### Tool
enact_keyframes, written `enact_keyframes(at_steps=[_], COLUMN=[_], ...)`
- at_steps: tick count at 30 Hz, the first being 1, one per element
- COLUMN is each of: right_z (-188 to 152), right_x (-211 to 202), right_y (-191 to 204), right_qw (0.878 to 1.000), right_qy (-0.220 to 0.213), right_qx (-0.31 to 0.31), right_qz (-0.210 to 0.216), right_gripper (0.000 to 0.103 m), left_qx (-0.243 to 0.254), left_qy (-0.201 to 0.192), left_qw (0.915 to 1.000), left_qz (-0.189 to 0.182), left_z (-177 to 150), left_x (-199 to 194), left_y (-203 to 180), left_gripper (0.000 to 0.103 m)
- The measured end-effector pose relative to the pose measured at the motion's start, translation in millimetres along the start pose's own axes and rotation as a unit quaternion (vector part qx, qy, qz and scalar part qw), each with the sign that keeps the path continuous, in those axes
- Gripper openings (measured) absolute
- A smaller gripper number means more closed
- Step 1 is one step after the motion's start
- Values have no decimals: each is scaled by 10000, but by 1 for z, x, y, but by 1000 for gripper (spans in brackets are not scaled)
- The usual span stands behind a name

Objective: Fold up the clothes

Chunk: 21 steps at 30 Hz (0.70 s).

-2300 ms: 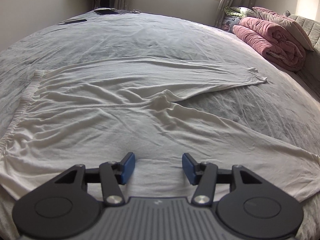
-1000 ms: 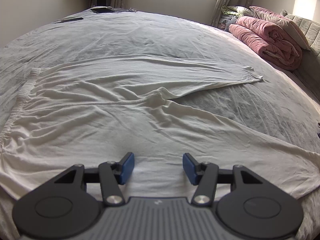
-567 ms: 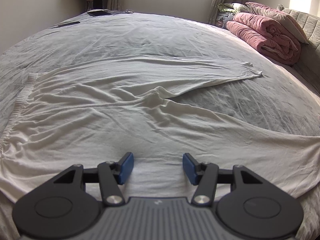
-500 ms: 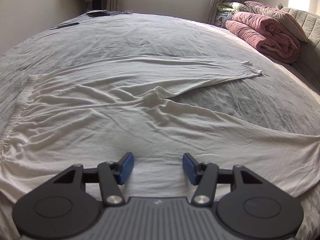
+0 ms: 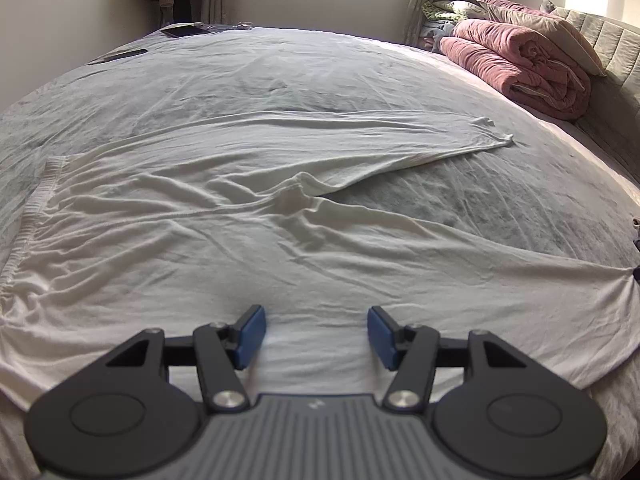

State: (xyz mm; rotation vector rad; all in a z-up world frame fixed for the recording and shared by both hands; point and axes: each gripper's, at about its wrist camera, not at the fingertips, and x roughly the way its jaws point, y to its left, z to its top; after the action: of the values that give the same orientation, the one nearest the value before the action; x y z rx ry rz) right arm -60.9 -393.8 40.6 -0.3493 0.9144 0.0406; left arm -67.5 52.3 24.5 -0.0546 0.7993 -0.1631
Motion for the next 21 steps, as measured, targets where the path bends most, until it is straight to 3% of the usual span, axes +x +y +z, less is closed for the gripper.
enact_keyframes(at_steps=[1,3,8,15,21], right_z=[1,5,21,53,49], right_x=[-3,-7,-17,-1,8], right_y=[0,3,14,54,74], right_qw=[10000,9998,9982,9905,9804], right_qy=[-51,-163,-473,-393,-343], right_qx=[19,6,-199,-889,-1179], right_qz=[11,65,306,971,1539], right_gripper=[12,15,16,16,16], left_qx=[-5,11,87,183,216], left_qy=[1,-5,-27,1,22], left_qw=[10000,10000,9999,9998,9997], left_qz=[-25,-61,-125,-97,-102], left_z=[0,1,3,5,6], left_x=[0,-1,-1,5,6], left_y=[0,-1,-3,-10,-11], left_gripper=[58,58,58,58,59])
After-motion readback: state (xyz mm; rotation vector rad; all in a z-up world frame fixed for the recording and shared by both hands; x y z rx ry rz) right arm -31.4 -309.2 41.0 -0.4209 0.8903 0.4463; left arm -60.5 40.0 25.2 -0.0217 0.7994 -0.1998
